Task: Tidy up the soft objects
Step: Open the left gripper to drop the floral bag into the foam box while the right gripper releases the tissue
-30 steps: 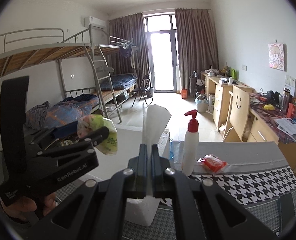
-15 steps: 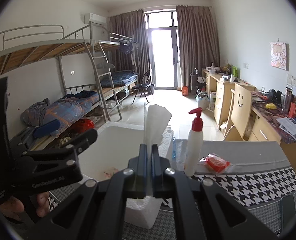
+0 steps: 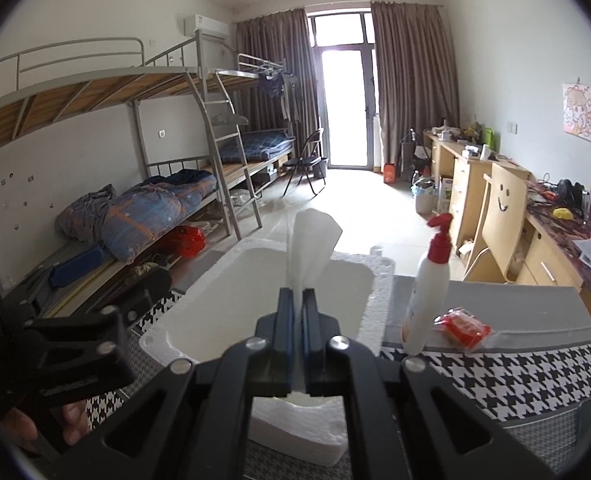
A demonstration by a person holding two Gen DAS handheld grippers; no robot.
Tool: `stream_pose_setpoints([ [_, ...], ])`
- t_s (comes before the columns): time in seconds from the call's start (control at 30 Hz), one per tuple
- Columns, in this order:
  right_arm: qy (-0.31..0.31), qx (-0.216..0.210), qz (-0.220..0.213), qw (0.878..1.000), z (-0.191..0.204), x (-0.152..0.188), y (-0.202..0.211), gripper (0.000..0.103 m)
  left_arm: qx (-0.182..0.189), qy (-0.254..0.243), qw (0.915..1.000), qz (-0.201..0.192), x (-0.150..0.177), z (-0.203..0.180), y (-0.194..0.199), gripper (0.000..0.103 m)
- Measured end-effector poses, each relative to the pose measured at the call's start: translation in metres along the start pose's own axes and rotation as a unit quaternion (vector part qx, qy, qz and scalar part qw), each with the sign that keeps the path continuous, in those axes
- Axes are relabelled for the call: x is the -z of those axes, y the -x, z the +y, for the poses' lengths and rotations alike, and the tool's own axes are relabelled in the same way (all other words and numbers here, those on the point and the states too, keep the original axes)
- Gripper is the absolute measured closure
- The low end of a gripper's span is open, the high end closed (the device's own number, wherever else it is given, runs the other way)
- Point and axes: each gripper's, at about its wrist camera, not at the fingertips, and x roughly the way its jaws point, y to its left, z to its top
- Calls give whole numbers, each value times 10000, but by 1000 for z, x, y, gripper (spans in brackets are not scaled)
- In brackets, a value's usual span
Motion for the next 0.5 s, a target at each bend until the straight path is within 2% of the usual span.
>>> stream_pose_setpoints([
  [0.4,-65,-56,381,9992,5,1,-25,97,-8,-36,10000,23,6,5,3,1],
  [0.47,-50,8,431,9991,8,2,-28,92,13,-13,10000,3,7,6,4,1],
  [0.5,-37,8,458,9989,9,3,-29,79,15,-7,10000,-1,7,7,5,1],
])
